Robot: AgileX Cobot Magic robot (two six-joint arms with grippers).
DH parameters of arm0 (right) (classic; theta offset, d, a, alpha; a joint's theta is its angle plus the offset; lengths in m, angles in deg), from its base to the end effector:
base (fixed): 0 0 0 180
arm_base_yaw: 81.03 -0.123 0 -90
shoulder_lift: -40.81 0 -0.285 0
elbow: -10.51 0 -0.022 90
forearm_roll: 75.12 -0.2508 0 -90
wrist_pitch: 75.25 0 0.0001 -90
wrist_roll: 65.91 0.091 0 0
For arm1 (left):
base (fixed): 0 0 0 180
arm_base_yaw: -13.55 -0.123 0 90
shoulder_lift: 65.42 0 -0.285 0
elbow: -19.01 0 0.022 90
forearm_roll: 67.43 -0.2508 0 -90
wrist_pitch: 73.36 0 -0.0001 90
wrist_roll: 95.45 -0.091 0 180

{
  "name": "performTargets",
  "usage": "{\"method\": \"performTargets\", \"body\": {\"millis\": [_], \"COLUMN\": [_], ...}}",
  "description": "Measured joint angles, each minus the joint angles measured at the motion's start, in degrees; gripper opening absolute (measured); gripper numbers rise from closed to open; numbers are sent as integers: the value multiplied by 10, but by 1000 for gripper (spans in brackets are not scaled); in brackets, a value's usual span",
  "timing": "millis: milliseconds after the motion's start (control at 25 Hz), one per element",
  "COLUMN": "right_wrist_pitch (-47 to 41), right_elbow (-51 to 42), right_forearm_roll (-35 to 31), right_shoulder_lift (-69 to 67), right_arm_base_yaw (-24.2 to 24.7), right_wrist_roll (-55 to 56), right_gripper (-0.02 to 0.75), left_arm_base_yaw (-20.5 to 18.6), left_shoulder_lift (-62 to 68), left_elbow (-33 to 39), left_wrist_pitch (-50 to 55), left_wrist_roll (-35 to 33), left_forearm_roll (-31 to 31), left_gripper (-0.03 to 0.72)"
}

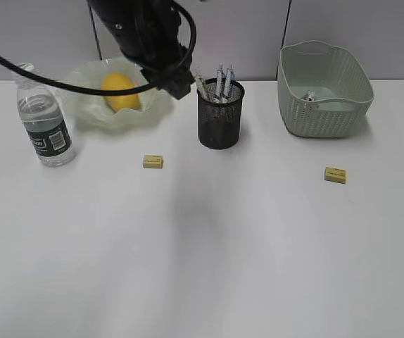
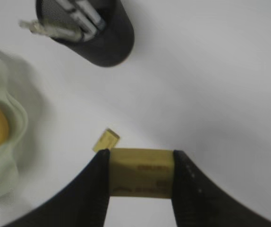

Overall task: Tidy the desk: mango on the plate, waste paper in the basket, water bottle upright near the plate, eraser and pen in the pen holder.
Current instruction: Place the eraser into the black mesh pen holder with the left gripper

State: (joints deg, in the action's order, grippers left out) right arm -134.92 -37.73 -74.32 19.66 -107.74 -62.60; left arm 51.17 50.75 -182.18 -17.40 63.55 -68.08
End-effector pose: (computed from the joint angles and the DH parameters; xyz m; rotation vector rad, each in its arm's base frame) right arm 0.0289 0.0133 0.2773 -0.4609 2.2184 0.2627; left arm 0.3344 -0.2567 0.2993 1.2954 2.2968 -0.0844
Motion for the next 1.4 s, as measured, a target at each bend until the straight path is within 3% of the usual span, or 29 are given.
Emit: {"method": "performTargets", "body": {"millis": [160,480,800,1400], "right_wrist_pitch": [0,0,0,0], "right_elbow": [0,0,0,0], "right_forearm_roll": [0,0,0,0], "right_shoulder_lift": [0,0,0,0], "right_arm_base_yaw": [0,0,0,0], "right_wrist_roll": [0,0,0,0], "right_gripper": [460,460,459,459], "left_arm_base_yaw": [-1,-36,-42,-42], "left_shoulder_lift": [0,34,108,161], "left_elbow": [-10,-11,-11,-11], "left_wrist_pitch": [-62,-217,-324,-429], "left_wrist_roll": [0,0,2,2], "left_forearm_roll": [10,163,241,275], "left_gripper": [306,306,306,319]}}
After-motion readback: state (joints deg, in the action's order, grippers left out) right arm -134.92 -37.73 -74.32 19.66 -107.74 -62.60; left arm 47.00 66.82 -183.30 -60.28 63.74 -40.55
